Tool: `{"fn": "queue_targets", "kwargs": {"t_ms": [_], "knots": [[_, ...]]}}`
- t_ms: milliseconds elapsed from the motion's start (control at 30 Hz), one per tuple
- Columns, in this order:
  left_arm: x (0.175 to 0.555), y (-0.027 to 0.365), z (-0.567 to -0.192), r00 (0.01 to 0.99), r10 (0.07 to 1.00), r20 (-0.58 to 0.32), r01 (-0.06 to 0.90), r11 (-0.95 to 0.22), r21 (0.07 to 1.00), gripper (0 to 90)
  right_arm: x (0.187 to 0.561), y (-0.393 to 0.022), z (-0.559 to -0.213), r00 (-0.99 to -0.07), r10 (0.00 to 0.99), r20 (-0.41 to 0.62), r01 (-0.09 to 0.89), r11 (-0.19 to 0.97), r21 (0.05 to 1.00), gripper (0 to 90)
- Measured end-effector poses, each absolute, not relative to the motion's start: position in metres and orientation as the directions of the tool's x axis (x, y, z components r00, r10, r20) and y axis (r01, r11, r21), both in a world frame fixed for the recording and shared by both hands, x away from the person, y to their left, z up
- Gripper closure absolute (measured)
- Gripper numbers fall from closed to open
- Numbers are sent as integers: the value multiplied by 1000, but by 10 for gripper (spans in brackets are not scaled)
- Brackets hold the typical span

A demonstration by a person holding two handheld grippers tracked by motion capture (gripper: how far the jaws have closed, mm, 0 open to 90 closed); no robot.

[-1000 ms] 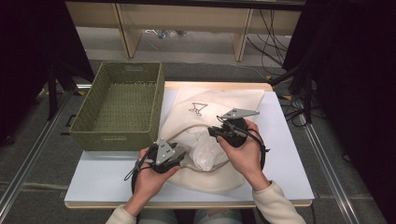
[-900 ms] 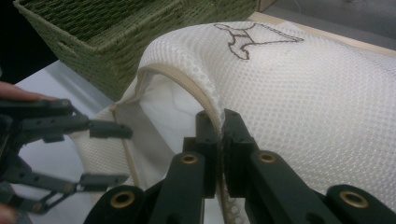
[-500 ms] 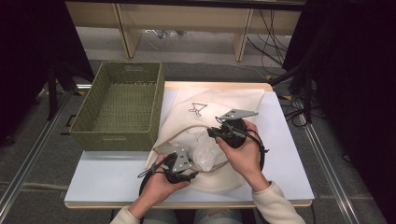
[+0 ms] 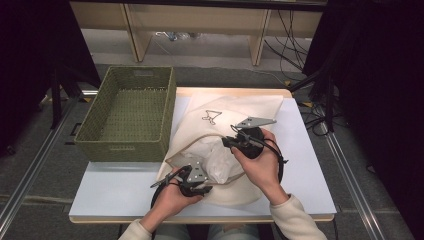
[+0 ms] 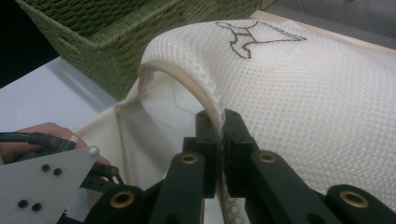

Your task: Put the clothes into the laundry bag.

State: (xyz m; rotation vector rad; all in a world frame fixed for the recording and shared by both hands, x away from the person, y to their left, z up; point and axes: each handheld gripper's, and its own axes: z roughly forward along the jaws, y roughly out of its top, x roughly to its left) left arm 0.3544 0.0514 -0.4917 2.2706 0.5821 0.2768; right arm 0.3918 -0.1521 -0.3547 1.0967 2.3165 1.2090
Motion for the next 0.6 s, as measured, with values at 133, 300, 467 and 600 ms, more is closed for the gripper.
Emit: {"fn": "queue_targets", "kwargs": {"t_ms": [133,300,467,600], "knots": [[351,50,-491,875,483,27,316,-613,724,802,392,-152,-354,-661,747,75,488,352,799,869],[338,53,-480,864,501,46,292,-572,766,843,390,-152,-353,-668,742,58,478,368,797,869],[324,62,-449,866,496,63,217,-486,847,844,390,-150,-354,-681,731,34,465,397,791,868],[320,65,-427,843,531,85,164,-404,900,845,388,-147,-356,-684,729,43,491,416,765,867]]}}
